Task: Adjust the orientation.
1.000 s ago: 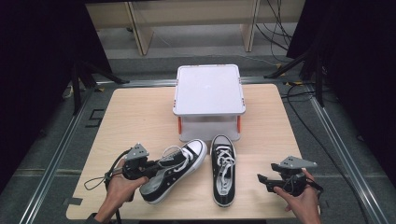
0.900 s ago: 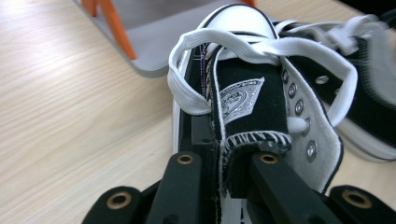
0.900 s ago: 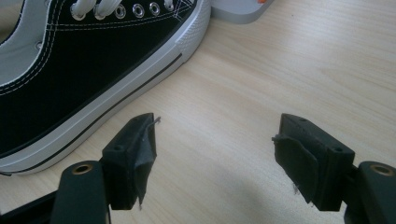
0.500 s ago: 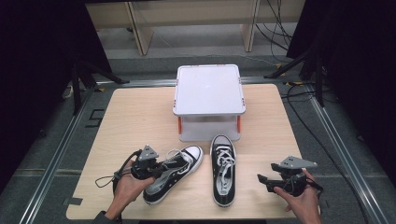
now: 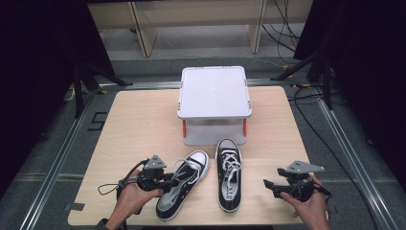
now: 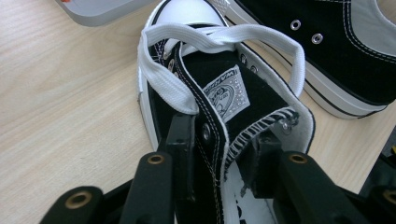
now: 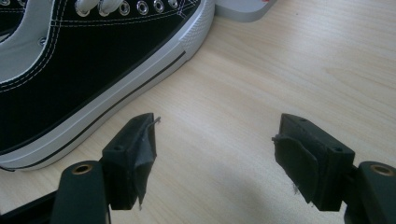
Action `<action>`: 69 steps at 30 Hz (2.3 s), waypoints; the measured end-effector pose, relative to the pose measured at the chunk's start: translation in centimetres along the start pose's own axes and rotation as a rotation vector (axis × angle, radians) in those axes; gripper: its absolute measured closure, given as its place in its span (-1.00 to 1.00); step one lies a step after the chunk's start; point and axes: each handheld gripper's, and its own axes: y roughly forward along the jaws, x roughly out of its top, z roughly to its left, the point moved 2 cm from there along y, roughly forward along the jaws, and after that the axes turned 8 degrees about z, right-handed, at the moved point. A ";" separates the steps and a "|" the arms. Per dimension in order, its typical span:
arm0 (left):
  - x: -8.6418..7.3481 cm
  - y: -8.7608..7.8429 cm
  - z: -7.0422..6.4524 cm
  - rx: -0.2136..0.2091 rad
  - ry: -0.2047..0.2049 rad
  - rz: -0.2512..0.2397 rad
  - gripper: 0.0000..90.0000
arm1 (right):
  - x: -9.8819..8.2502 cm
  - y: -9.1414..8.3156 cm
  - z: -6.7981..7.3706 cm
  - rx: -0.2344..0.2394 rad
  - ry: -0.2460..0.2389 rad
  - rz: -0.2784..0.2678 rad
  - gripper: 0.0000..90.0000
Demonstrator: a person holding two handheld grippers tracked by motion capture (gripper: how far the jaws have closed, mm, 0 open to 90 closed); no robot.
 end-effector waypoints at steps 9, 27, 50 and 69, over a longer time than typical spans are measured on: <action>-0.2 -0.3 -0.6 -0.072 -0.008 -0.004 0.71 | 0.0 0.1 -0.2 -0.010 -0.022 -0.003 -0.34; -0.2 -0.1 -2.0 -0.206 -0.078 -0.081 0.25 | 0.4 -0.2 0.4 0.051 0.054 -0.026 -0.30; -5.6 -2.1 3.3 0.070 -0.132 -0.142 -0.50 | 7.6 1.0 11.2 0.241 -0.088 0.053 -0.41; -8.0 -1.0 3.8 0.133 -0.133 -0.072 -0.54 | 10.7 5.3 16.1 0.255 -0.157 0.191 -0.40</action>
